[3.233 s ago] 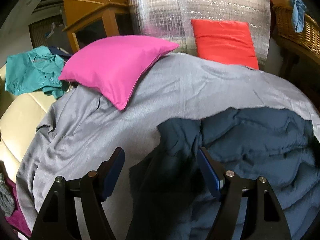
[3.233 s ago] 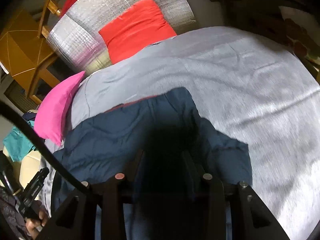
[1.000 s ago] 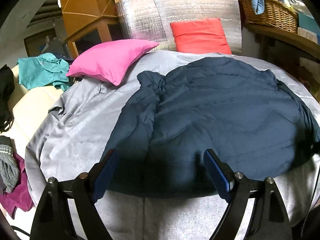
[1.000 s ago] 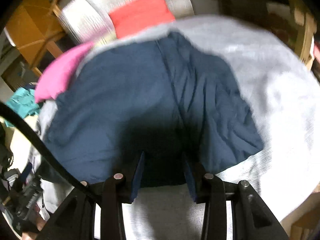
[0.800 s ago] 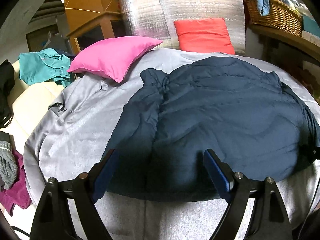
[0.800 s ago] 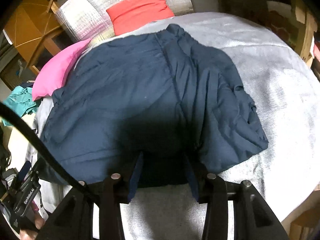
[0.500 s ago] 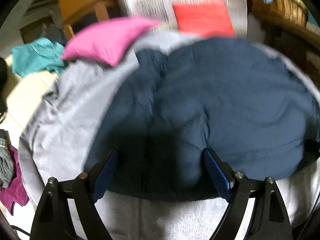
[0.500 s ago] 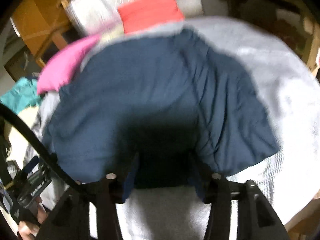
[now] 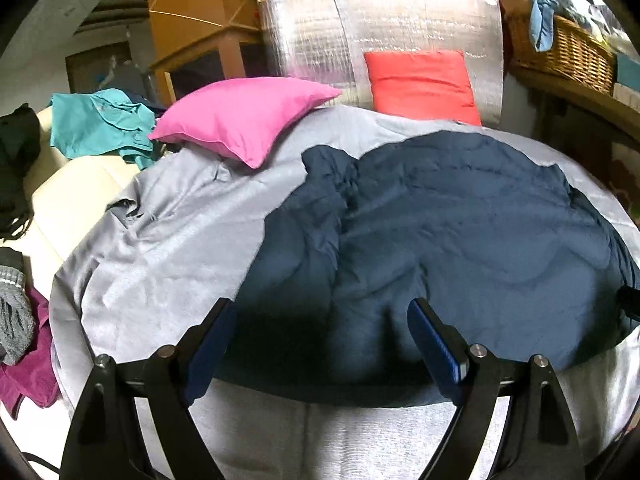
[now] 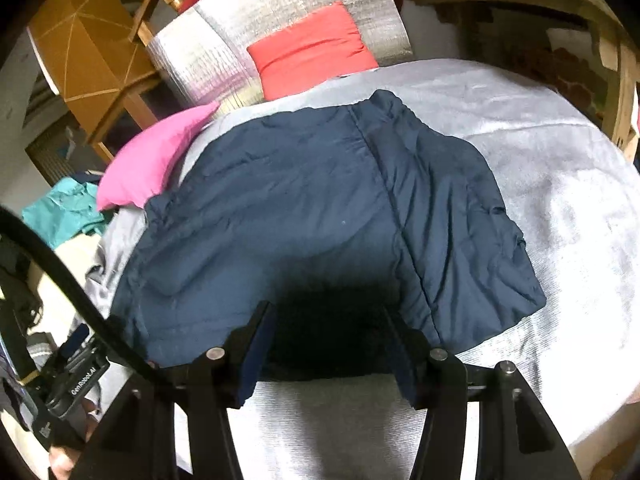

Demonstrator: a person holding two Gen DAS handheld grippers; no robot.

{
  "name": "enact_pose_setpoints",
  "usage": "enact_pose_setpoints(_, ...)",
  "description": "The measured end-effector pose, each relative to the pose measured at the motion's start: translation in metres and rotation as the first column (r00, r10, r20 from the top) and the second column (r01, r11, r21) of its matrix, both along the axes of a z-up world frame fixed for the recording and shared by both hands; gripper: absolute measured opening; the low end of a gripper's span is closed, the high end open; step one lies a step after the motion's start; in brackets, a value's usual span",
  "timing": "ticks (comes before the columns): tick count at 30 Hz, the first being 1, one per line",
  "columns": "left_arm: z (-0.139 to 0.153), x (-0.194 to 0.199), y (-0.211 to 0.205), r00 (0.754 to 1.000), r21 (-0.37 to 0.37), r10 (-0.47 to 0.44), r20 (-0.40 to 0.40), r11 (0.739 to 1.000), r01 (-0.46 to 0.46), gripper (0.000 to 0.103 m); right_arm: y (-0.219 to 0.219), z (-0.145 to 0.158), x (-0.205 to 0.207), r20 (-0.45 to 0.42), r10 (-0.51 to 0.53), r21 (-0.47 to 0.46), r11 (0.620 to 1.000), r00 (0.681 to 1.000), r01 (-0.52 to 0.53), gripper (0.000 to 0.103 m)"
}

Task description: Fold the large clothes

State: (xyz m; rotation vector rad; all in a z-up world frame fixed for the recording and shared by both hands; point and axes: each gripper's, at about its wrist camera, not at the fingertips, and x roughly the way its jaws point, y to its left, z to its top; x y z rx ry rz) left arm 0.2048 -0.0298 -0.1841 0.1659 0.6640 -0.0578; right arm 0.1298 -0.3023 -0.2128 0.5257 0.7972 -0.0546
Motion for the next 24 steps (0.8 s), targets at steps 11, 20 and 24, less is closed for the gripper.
enact_pose_setpoints(11,-0.001,0.014,0.037,0.997,-0.039,0.052,-0.059,0.998,-0.055,0.088,-0.061,0.005,-0.017,0.028,-0.167,0.100,0.981,0.986,0.163,0.070)
enact_pose_setpoints(20,-0.027,0.053,0.122,0.944,-0.337,0.127,-0.303,0.913,-0.231,0.088,-0.144,-0.017,-0.009,-0.081,-0.219,0.315,0.920,0.972,0.234,0.081)
enact_pose_setpoints(24,-0.046,0.066,0.127,0.919,-0.435,0.044,-0.391,0.871,-0.227,0.088,-0.152,-0.038,0.014,-0.140,-0.129,0.397,0.901,0.982,0.175,0.082)
